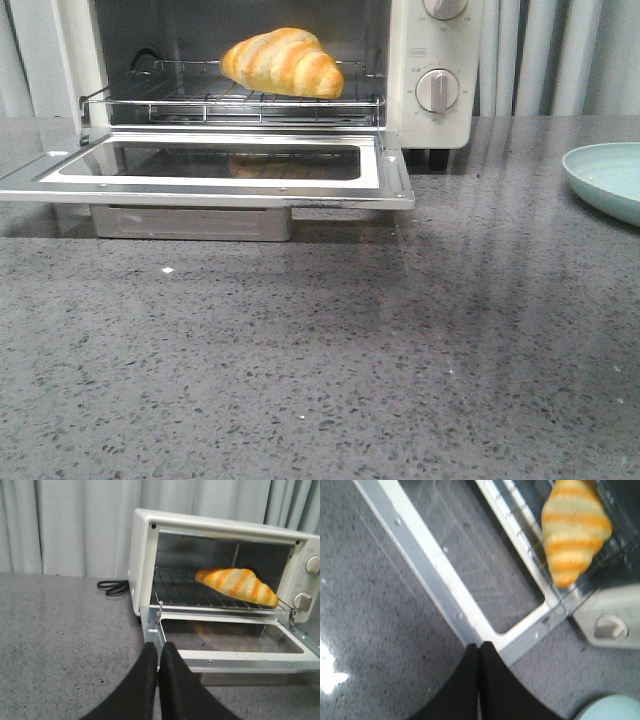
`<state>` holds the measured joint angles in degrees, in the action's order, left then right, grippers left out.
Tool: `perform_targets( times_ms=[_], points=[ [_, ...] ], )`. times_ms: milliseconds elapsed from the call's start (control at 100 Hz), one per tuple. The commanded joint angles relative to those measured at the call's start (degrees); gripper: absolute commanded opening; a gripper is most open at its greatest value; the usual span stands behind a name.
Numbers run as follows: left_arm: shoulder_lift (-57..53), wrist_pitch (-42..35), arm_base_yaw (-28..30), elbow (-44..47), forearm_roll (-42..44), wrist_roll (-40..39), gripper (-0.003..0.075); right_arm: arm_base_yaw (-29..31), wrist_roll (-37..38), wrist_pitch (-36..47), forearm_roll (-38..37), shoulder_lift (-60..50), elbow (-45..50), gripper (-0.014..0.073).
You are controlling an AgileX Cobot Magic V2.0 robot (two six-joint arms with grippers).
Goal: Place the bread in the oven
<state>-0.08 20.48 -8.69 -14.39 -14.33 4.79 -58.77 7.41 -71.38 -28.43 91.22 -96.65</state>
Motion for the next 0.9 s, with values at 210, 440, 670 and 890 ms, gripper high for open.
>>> perform_targets(
  times_ms=[210,440,670,890],
  points=[
    [0.0,-17.6,0.1,5.0,1.6,1.0,-0.0022,1.8,7.1,-4.0,-4.6,-11.1,11.3,-0.0074],
    [0.0,-26.1,0.1,11.2,4.0,1.2,-0.0022,1.8,13.2,-4.0,-9.1,-19.4,17.9,-0.0074],
    [0.0,-26.3,0.1,15.7,4.0,1.2,-0.0022,1.8,17.8,-4.0,-12.2,-28.2,25.3,-0.0074],
    [0.0,-25.3,0.1,15.7,3.8,1.2,-0.0021,1.8,19.4,-3.9,-12.7,-34.6,30.8,-0.0074]
  ],
)
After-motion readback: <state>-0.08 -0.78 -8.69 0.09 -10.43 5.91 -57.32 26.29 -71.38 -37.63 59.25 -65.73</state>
